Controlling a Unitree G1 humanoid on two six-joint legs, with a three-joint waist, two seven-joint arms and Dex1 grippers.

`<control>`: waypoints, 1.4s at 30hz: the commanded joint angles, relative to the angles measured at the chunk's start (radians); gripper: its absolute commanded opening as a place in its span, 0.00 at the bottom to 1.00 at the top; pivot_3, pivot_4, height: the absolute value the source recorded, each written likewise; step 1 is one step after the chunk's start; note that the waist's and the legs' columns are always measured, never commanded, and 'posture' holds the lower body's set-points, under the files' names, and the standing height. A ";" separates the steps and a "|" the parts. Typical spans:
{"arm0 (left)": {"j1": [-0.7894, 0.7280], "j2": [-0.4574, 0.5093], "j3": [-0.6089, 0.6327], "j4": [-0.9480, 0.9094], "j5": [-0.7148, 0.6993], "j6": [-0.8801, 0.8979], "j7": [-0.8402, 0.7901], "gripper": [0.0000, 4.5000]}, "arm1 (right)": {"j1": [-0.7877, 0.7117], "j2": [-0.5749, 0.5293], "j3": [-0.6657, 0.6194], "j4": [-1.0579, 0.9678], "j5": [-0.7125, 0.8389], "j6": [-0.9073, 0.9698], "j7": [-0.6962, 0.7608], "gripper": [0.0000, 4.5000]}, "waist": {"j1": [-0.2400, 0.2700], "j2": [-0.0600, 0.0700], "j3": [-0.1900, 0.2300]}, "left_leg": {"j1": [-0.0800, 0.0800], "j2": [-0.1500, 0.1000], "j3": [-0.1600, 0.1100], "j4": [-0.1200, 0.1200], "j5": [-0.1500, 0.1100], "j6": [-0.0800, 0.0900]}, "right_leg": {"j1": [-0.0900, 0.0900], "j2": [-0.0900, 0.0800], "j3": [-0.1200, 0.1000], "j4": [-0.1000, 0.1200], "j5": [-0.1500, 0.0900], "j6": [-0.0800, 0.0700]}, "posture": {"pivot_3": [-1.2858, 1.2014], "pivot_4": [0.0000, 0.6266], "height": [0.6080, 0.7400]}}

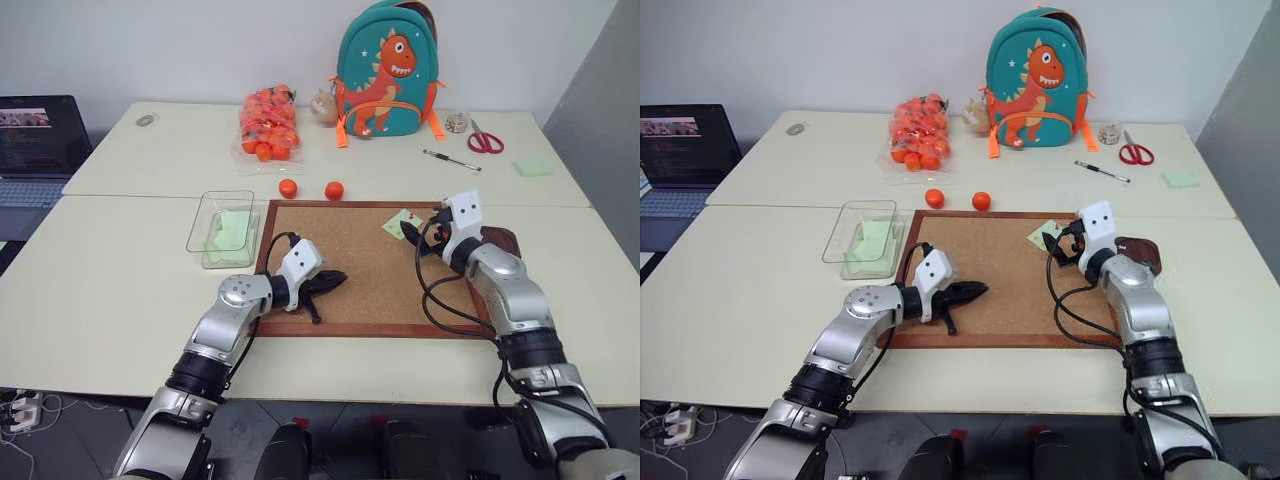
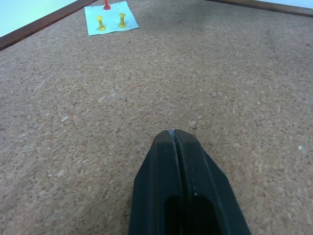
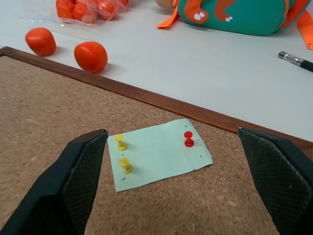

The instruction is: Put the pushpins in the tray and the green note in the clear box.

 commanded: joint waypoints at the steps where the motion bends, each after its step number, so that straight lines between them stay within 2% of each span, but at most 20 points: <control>1: 0.027 -0.001 -0.031 -0.014 0.009 0.016 -0.021 0.00 | -0.076 0.014 -0.006 0.118 -0.026 -0.094 0.010 1.00 | -0.001 0.000 0.000 | 0.000 0.000 0.000 0.000 0.000 0.000 | 0.000 0.000 0.000 0.000 0.000 0.000 | 0.52 0.24 1.00; 5: 0.029 -0.002 -0.032 -0.020 0.009 0.021 -0.021 0.00 | -0.148 0.031 -0.018 0.290 -0.045 -0.171 0.000 1.00 | -0.003 0.000 0.000 | 0.000 0.000 0.001 0.000 0.000 0.000 | 0.000 0.000 0.001 0.000 0.000 0.000 | 0.52 0.24 1.00; 12: 0.030 0.003 -0.033 -0.027 0.011 0.024 -0.022 0.00 | -0.226 0.042 -0.024 0.454 -0.063 -0.269 0.000 1.00 | -0.003 0.000 0.000 | 0.000 0.000 0.001 0.000 0.000 0.000 | -0.001 0.000 0.001 0.001 0.000 0.000 | 0.52 0.24 1.00; 15: 0.031 0.005 -0.032 -0.030 0.011 0.024 -0.023 0.00 | -0.247 0.044 -0.028 0.505 -0.072 -0.302 -0.005 0.91 | -0.004 0.000 0.000 | 0.000 0.000 0.001 0.000 0.000 0.000 | -0.001 0.000 0.001 0.001 0.000 0.000 | 0.52 0.24 1.00; 17: 0.034 0.006 -0.031 -0.035 0.007 0.026 -0.026 0.00 | -0.257 0.044 -0.029 0.534 -0.076 -0.323 -0.007 0.80 | -0.004 0.000 0.000 | 0.000 0.000 0.001 0.000 0.000 0.000 | -0.001 0.000 0.001 0.002 0.000 0.000 | 0.52 0.24 1.00; 22: 0.036 0.008 -0.032 -0.041 0.006 0.029 -0.029 0.00 | -0.273 0.045 -0.026 0.585 -0.085 -0.357 -0.009 0.60 | -0.005 0.000 0.000 | 0.000 0.000 0.001 0.000 0.000 0.000 | -0.001 0.000 0.001 0.002 0.000 0.000 | 0.52 0.24 1.00; 26: 0.040 0.011 -0.031 -0.046 0.006 0.031 -0.031 0.00 | -0.279 0.048 -0.026 0.609 -0.091 -0.376 -0.013 0.38 | -0.009 0.000 0.000 | 0.000 0.000 0.001 0.000 0.000 0.000 | -0.001 0.000 0.001 0.002 0.000 0.000 | 0.52 0.24 1.00; 30: 0.039 0.014 -0.032 -0.047 0.007 0.032 -0.032 0.00 | -0.290 0.051 -0.030 0.630 -0.094 -0.393 -0.019 0.23 | -0.010 0.000 0.000 | 0.001 0.000 0.001 0.000 0.000 0.000 | -0.001 0.000 0.001 0.003 0.000 0.000 | 0.52 0.24 1.00; 34: 0.040 0.017 -0.033 -0.050 0.007 0.034 -0.032 0.00 | -0.303 0.053 -0.028 0.653 -0.102 -0.400 -0.029 0.01 | -0.011 0.000 0.000 | 0.001 0.000 0.001 0.000 0.000 0.000 | -0.001 0.000 0.001 0.003 0.000 0.000 | 0.52 0.24 1.00; 42: 0.047 0.021 -0.034 -0.057 0.008 0.037 -0.033 0.00 | -0.313 0.056 -0.036 0.676 -0.109 -0.420 -0.040 0.01 | -0.014 0.000 0.000 | 0.001 0.000 0.001 0.001 0.000 0.000 | -0.001 0.000 0.002 0.003 0.000 0.000 | 0.52 0.24 1.00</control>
